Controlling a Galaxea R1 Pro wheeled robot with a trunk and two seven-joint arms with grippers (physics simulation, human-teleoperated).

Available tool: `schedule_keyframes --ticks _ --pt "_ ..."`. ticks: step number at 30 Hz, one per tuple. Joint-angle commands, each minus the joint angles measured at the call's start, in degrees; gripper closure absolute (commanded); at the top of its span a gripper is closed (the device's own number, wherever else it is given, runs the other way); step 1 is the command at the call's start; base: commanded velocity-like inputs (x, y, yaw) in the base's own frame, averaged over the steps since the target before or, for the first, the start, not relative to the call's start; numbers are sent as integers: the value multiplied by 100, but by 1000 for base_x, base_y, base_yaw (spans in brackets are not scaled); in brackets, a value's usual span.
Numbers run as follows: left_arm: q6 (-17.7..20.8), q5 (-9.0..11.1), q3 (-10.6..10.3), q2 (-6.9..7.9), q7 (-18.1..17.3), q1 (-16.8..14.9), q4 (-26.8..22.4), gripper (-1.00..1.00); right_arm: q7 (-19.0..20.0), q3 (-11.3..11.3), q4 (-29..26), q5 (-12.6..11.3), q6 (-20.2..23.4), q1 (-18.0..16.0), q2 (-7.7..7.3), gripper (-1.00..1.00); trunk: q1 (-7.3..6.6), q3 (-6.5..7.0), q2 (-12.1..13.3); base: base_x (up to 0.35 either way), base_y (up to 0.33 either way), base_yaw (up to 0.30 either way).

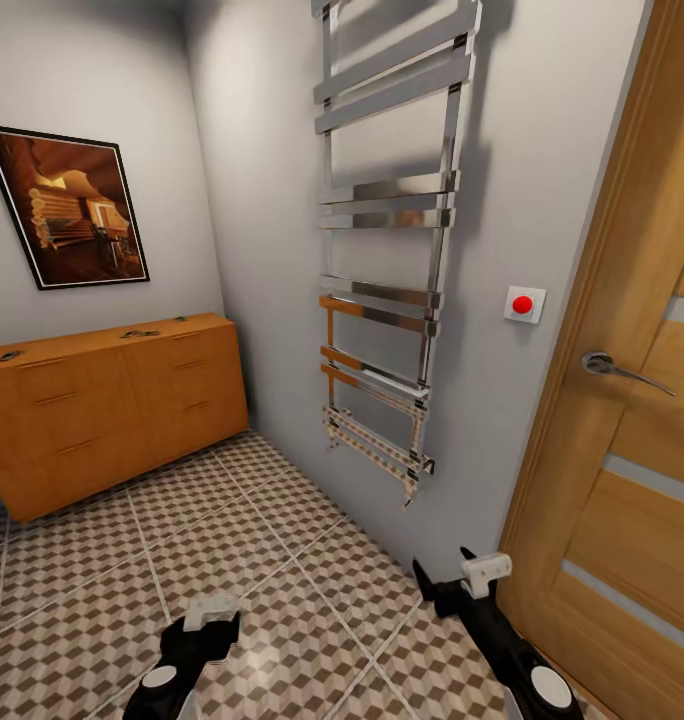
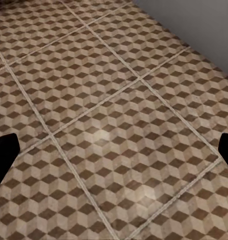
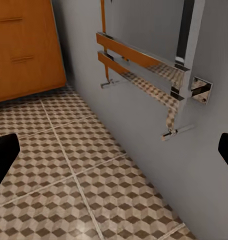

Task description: Take the four mousetraps from the cabinet in the bathroom and place them on the bathroom floor. Make sure all four end up on the same floor surface, and ensure that at least two of them are either under or directly next to the same bathroom sink.

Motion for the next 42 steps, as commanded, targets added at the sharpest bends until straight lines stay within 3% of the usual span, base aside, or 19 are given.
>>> schedule_keyframes --ticks 1,9,23,42 --pt "-26 16 -36 101 -147 -2 -217 -100 20 -8 -7 19 -72 -3 3 -100 0 -6 -3 0 0 0" --pt "-39 23 -64 76 -579 -3 -325 -100 7 -28 -85 22 -84 -3 -3 -100 0 -6 -3 0 0 0" --pt "-36 28 -53 34 -631 -3 -254 -100 -1 -49 -132 22 -66 -3 5 -100 0 -6 -3 0 0 2" --pt "-36 24 -56 -78 -646 -3 -143 -100 -8 -65 -134 22 -65 -3 4 -100 0 -61 -3 1 0 174"
